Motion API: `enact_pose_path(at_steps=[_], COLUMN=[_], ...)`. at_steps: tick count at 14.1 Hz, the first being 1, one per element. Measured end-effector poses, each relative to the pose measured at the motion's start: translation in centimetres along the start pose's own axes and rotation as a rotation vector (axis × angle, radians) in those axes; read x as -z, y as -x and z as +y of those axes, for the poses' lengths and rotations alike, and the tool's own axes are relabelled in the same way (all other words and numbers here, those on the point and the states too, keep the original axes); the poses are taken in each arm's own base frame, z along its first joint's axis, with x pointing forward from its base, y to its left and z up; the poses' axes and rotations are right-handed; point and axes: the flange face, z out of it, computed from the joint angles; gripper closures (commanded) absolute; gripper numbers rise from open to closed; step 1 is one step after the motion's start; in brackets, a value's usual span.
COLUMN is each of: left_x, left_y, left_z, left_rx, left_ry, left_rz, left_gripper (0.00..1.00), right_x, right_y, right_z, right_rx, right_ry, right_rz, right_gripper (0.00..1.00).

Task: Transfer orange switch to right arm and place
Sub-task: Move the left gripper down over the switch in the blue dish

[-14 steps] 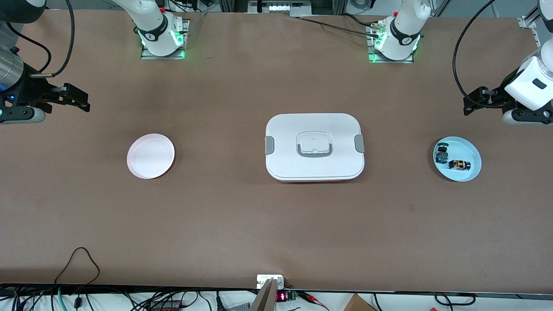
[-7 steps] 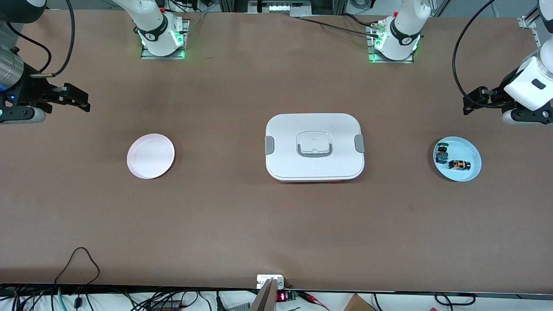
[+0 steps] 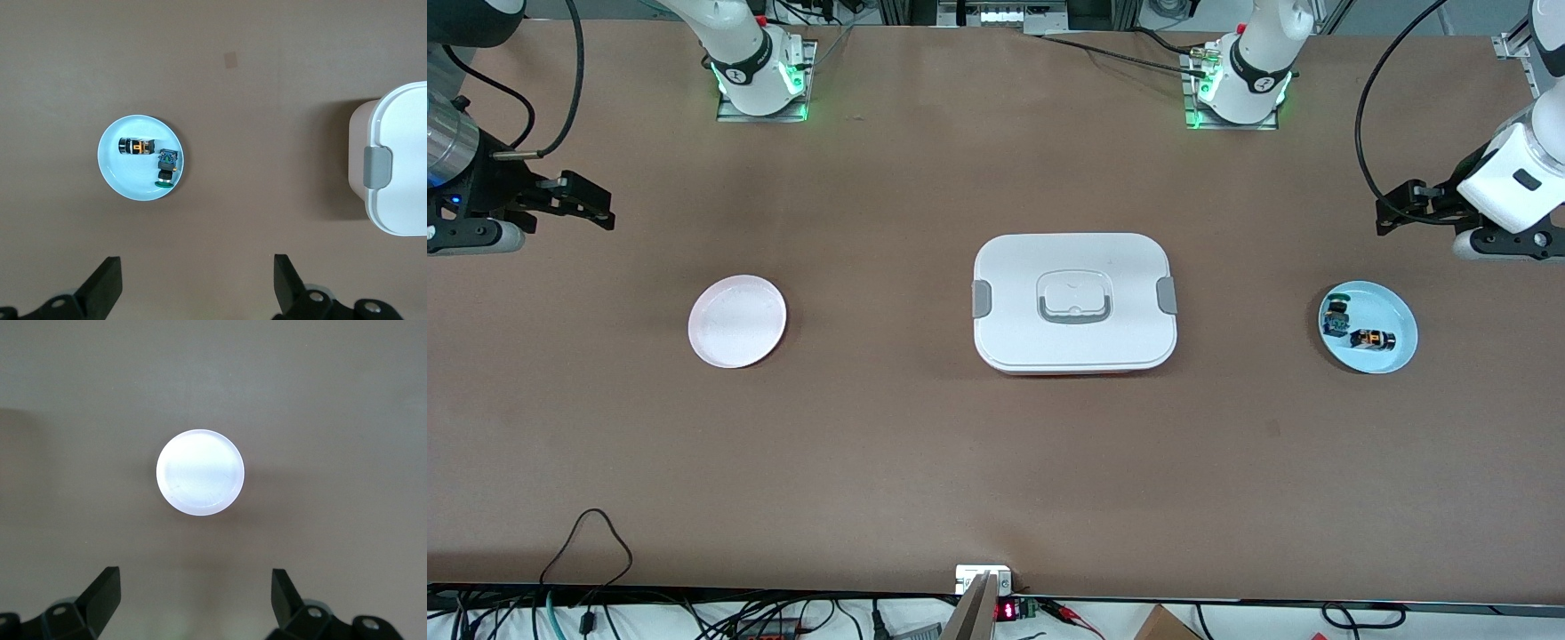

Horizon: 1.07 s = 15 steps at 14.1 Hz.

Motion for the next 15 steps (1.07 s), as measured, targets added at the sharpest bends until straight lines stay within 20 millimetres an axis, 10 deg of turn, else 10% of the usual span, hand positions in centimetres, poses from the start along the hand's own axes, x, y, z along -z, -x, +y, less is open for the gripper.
enact_pose_path(at_steps=[8,15], left_x=[-3.0,-15.1], left_y=[-1.2,-5.4], left_z=[-2.8,-9.9], left_rx=[0.051,0.138], left_ry=[0.003,0.021], left_rz=[-0.063,-0.211], left_gripper=[0.0,0.0], right_x=[0.0,0.0], right_y=[0.0,0.0], right_z=[0.3,0.3], right_rx=[-0.006,-0.005], right_ry=[0.0,0.0], right_rz=[0.0,0.001], right_gripper=[0.0,0.0])
